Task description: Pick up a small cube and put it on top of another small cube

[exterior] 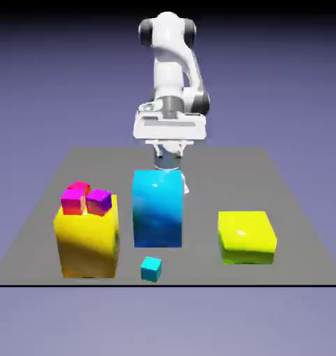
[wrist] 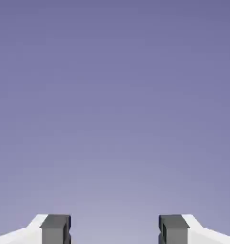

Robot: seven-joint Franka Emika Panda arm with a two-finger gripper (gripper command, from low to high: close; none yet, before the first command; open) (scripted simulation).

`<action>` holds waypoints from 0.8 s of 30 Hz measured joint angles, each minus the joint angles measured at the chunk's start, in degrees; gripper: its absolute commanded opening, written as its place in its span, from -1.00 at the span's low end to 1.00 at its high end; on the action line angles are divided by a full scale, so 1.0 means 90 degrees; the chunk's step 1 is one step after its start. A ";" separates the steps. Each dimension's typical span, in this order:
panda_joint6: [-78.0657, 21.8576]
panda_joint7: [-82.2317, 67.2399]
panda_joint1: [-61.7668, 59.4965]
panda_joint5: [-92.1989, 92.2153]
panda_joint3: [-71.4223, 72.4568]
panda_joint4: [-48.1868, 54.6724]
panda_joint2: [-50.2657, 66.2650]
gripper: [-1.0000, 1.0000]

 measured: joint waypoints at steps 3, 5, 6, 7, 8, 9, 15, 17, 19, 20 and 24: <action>-0.0344 0.0831 0.0249 0.0582 -0.0349 0.0351 0.0685 0.00; -0.0573 0.1384 0.0415 0.0971 -0.0581 0.0584 0.1141 0.00; -0.0688 0.1661 0.0498 0.1165 -0.0697 0.0701 0.1370 0.00; -0.0802 0.1938 0.0581 0.1359 -0.0813 0.0818 0.1598 0.00; -0.0917 0.2215 0.0664 0.1553 -0.0929 0.0935 0.1826 0.00; -0.1032 0.2492 0.0747 0.1747 -0.1046 0.1052 0.2055 0.00; -0.1719 0.4153 0.1250 0.2912 -0.1742 0.1753 0.3424 0.00; -0.1949 0.4707 0.1405 0.3300 -0.1975 0.1986 0.3881 0.00; -0.2178 0.5260 0.1576 0.3688 -0.2207 0.2220 0.4338 0.00; -0.2293 0.5537 0.1659 0.3882 -0.2323 0.2337 0.4566 0.00; -0.2751 0.6645 0.1991 0.4659 -0.2788 0.2804 0.5479 0.00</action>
